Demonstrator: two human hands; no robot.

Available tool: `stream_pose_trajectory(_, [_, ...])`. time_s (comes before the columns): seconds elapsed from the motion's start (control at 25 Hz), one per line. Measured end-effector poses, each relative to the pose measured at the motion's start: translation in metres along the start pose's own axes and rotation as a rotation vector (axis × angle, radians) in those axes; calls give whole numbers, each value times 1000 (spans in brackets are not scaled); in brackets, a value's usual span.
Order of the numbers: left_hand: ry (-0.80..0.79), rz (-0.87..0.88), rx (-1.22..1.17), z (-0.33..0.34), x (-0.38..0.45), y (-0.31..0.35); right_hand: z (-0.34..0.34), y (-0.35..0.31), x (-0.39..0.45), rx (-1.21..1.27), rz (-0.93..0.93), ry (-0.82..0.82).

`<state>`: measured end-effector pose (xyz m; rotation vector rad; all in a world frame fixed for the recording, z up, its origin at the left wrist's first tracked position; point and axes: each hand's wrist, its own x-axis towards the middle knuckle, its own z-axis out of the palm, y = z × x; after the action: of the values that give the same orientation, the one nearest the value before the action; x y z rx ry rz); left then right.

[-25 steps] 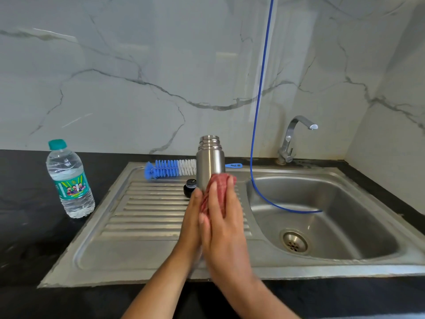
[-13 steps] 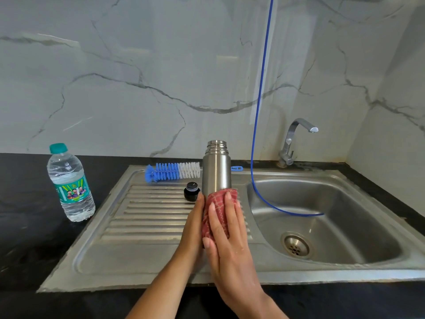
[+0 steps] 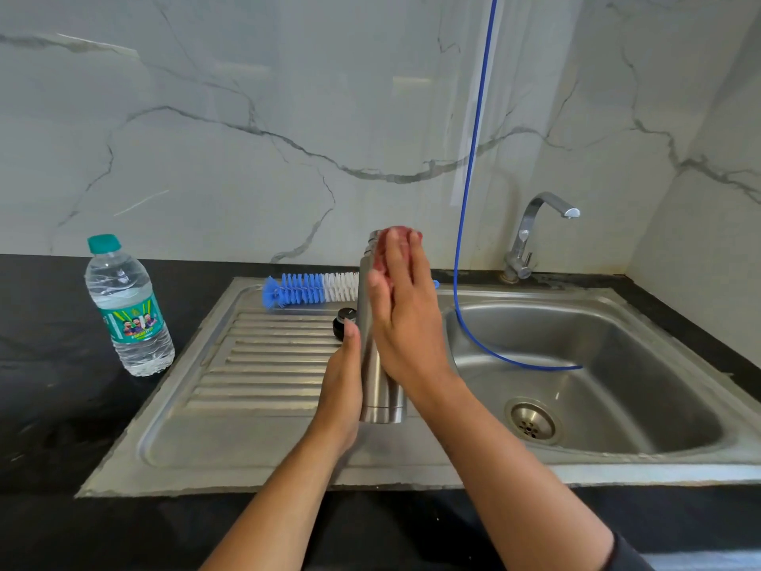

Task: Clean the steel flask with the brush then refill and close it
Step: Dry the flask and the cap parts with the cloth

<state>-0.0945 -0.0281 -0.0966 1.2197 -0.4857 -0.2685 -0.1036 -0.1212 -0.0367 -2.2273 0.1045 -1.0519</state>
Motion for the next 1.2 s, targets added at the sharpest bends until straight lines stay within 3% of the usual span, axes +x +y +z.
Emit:
stream_pose_trajectory(0.08, [-31,-1,-29,-2,-1,-2,-2,-4,-9,95,132,35])
stream_pose_trajectory(0.2, [-6,20,-103,-5,1,1,0,-11,-39,109,165,4])
stream_pose_trajectory(0.32, [58,-1,-233,-13,2,8,11,-12,-77,26,54,-65])
stream_pose_trajectory(0.44, [246,-51,-156,-16,1,13,14,1,-97,-125,-81,-128])
stream_pose_trajectory(0.6, [121,-243,-372,-12,7,10,8,15,-93,-225,-226,-150])
stream_pose_trajectory(0.68, [38,-259,-407,-11,9,7,8,21,-91,-285,-299,-184])
stream_pose_trajectory(0.84, [-9,-183,-335,-12,12,0,10,20,-71,-311,-347,-241])
stream_pose_trajectory(1.0, [22,16,-87,-6,8,-1,0,11,-23,-301,-457,-146])
stream_pose_trajectory(1.08, [-25,-17,-39,-3,3,-2,-4,9,6,-231,-379,-82])
stream_pose_trajectory(1.2, [-37,-88,-35,-6,0,-2,-4,4,21,-14,-112,-52])
